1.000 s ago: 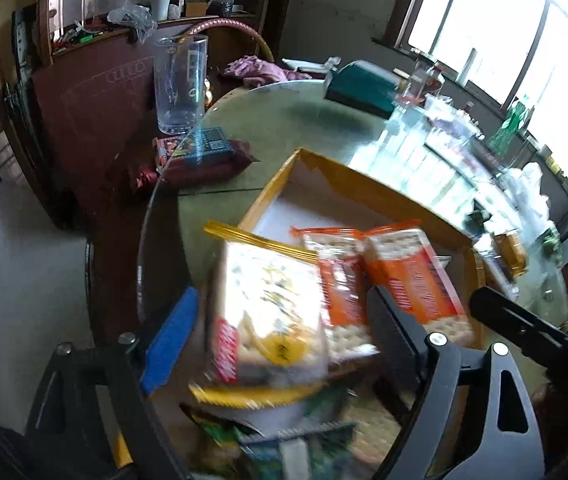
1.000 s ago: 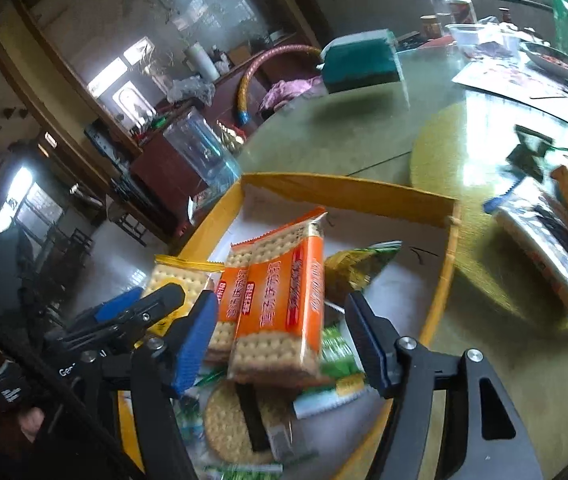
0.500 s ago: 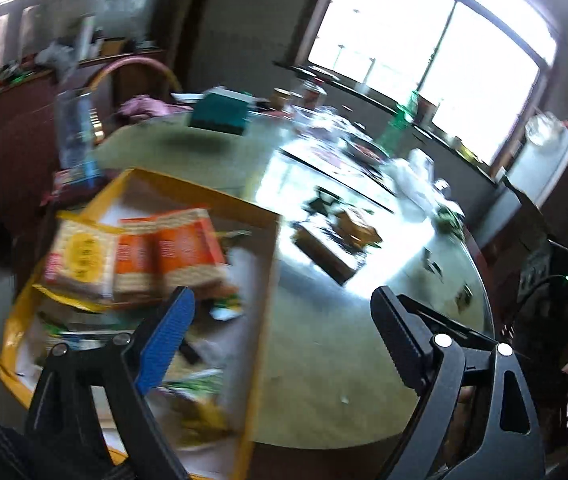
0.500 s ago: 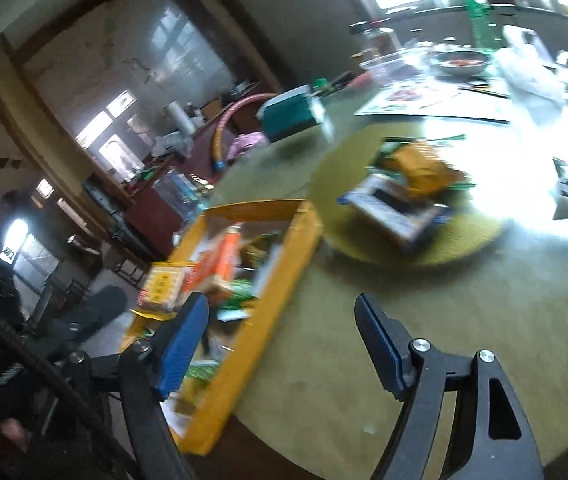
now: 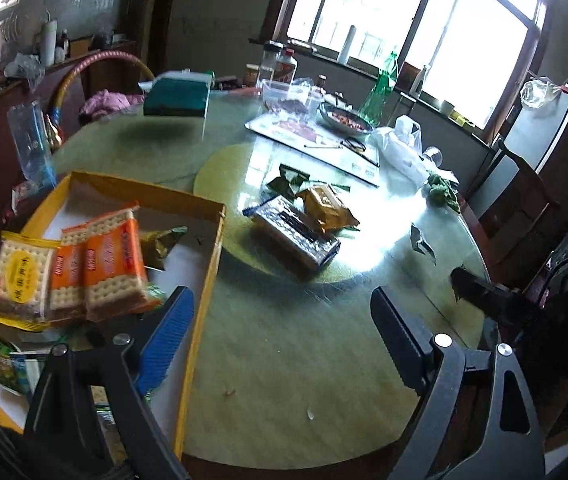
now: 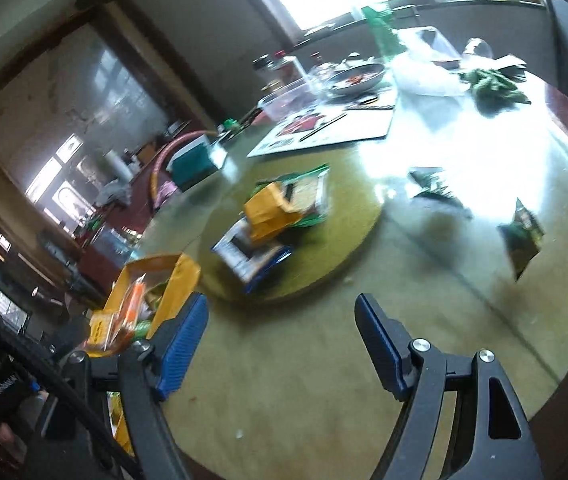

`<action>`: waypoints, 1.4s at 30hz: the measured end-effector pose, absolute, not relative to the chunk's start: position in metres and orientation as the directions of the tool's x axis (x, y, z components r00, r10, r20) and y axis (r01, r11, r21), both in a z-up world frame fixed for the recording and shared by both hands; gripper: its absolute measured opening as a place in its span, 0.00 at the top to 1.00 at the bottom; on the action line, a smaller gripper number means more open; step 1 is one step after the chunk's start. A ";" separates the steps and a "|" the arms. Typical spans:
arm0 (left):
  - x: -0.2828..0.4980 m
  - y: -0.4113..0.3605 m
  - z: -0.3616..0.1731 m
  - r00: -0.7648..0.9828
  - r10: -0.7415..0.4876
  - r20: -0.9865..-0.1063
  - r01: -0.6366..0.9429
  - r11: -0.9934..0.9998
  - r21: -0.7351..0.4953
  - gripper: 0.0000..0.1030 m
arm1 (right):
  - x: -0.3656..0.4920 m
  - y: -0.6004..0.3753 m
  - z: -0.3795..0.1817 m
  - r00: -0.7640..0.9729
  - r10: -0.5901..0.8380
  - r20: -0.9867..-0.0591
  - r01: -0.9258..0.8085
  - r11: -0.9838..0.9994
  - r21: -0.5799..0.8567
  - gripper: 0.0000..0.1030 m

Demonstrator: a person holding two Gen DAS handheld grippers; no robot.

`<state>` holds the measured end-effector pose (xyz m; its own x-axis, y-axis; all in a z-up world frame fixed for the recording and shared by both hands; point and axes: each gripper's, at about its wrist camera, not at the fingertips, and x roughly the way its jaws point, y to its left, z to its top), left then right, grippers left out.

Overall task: Organize snacks
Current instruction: 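Move both tools back toward the snacks on the table, then grasp the green Peas Garlic bag with the right tool while the left tool grasps a small white-green packet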

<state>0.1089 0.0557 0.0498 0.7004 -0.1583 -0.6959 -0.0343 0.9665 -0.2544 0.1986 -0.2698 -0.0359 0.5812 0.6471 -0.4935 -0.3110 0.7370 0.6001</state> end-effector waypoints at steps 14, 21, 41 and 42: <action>0.128 0.036 0.034 0.665 -0.174 -0.726 -0.013 0.970 -0.244 0.13 | 0.268 -0.348 -0.063 0.647 0.390 -0.655 -0.064 0.884 0.463 0.26; 0.134 0.029 0.026 0.646 -0.181 -0.742 -0.004 0.971 -0.241 0.13 | 0.288 -0.367 -0.096 0.609 0.316 -0.728 0.037 0.905 0.424 0.29; 0.199 -0.060 0.017 0.576 -0.325 -0.750 0.159 0.945 -0.287 0.13 | 0.269 -0.341 -0.107 0.583 0.404 -0.705 -0.032 0.878 0.477 0.52; 0.207 -0.070 0.015 0.564 -0.341 -0.752 0.177 0.939 -0.294 0.13 | 0.266 -0.342 -0.107 0.587 0.407 -0.700 -0.029 0.874 0.484 0.52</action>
<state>0.2070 -0.0696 0.0149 0.5635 -0.3415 -0.7522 0.1766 0.9393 -0.2941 0.2663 -0.3420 -0.1074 0.5867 0.4074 -0.6999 -0.0294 0.8744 0.4844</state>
